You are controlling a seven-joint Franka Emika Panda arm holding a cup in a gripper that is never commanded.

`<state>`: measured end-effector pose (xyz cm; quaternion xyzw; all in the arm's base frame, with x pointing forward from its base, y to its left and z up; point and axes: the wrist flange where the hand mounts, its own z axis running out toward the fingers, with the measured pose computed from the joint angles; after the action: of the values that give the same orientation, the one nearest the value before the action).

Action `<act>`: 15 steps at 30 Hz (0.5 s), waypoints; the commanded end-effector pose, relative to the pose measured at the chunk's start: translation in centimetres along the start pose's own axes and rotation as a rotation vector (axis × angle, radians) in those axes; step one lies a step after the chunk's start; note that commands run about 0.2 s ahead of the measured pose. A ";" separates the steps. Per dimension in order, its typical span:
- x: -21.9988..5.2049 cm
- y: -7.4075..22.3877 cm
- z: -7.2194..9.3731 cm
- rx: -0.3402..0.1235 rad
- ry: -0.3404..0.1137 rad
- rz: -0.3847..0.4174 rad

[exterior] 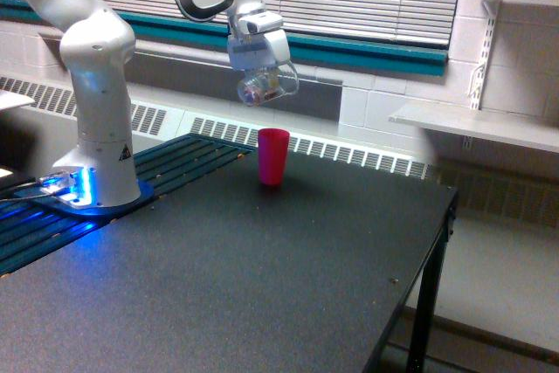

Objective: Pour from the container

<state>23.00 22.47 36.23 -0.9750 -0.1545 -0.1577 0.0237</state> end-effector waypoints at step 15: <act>-2.8 -0.8 4.1 -0.040 -0.111 -0.069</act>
<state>21.52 24.01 33.41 -0.9763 -0.1772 -0.1243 0.0064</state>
